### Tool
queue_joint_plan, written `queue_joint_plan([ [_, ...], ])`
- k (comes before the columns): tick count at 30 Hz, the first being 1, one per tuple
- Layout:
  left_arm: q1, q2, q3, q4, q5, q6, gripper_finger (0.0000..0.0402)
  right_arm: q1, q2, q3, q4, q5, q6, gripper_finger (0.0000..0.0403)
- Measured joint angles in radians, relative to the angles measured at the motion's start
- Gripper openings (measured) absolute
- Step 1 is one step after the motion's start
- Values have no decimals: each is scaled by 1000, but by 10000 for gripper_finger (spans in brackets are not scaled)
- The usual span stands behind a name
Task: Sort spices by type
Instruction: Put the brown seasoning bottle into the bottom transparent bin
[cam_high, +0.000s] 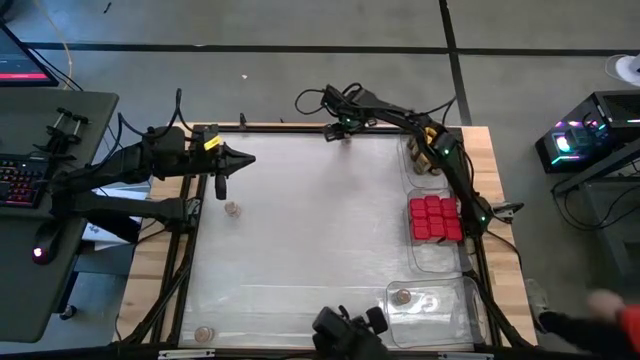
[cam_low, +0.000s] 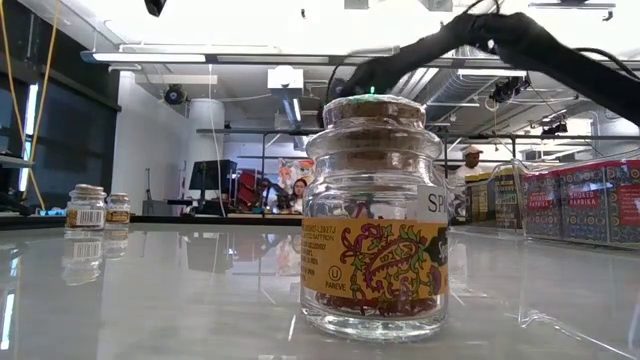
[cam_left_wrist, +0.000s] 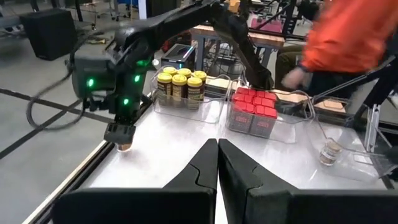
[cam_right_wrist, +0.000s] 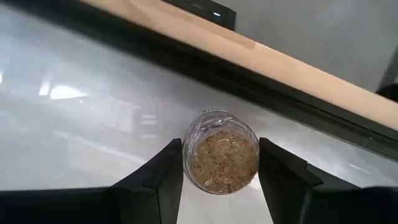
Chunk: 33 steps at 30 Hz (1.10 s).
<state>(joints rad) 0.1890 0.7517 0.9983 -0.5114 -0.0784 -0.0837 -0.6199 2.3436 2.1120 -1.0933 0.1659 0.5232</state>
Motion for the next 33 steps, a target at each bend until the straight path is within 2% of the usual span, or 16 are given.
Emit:
queue_joint_plan([
  [5,0,0,0,0,1,49,0,36,-126,0,0,-72,-111,168],
  [7,0,0,0,-1,0,70,0,63,-177,0,-3,-133,-154,168],
  [10,0,0,0,-1,-19,108,0,137,-252,0,-40,-250,-198,168],
  [13,0,0,0,-2,-35,143,0,251,-318,1,-114,-299,-193,168],
  [15,1,0,0,-1,-42,149,0,344,-348,1,-171,-301,-108,168],
  [19,16,0,0,-13,-115,207,0,541,-366,2,-290,-307,172,168],
  [23,57,5,0,-17,-115,343,0,735,-365,1,-416,-315,477,168],
  [25,79,11,-1,-9,-109,373,0,816,-365,1,-465,-352,612,168],
  [30,118,14,-1,-5,-59,323,0,1002,-368,0,-477,-407,896,168],
  [33,124,14,-1,5,-32,279,0,1093,-370,-29,-477,-430,1011,168],
])
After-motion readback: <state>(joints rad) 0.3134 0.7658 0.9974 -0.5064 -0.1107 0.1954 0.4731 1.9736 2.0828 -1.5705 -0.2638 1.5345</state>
